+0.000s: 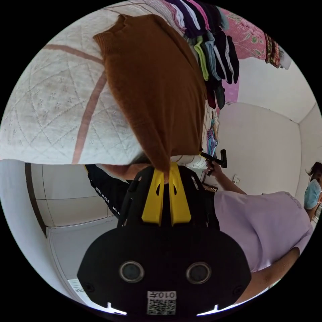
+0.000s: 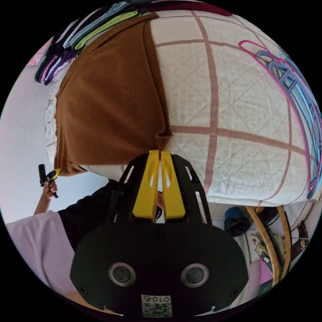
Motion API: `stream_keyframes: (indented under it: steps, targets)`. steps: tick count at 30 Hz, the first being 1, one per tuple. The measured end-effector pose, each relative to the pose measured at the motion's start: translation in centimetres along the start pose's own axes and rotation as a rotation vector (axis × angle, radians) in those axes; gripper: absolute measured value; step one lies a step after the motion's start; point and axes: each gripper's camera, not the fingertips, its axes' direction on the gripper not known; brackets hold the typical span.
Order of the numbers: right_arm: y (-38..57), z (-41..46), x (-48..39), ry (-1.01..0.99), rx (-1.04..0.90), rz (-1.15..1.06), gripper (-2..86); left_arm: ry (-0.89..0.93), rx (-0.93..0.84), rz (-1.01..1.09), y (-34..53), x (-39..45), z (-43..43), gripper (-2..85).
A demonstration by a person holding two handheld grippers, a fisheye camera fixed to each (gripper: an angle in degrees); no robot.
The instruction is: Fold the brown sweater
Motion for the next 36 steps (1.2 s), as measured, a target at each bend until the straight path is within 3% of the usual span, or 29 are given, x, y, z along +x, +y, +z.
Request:
stream_keyframes:
  steps: [5,15,20,24,31,36]
  targets:
    - [1.7,-2.8,-0.4,0.001,0.095,0.031,2.8,0.012,0.083,-0.068,2.0,-1.1,-1.8,2.0]
    - [1.0,-0.5,-1.9,-0.025,0.006,-0.004,4.0,0.009,0.044,-0.117,1.6,-1.5,-0.4,3.4]
    - [2.0,-0.8,-3.1,0.064,-0.029,-0.032,4.7,0.024,0.059,-0.133,1.5,-1.7,0.5,5.3]
    - [4.5,-2.6,-3.2,0.035,0.081,0.006,3.2,0.017,0.065,-0.119,1.9,-1.8,1.2,7.0]
    - [4.5,-6.1,-12.3,0.041,0.271,-0.322,2.3,-0.315,0.008,0.023,1.3,0.9,2.4,9.6]
    - [2.7,-5.7,-18.9,-0.005,0.257,-0.503,2.2,-0.346,-0.071,0.082,-0.5,1.1,4.0,7.8]
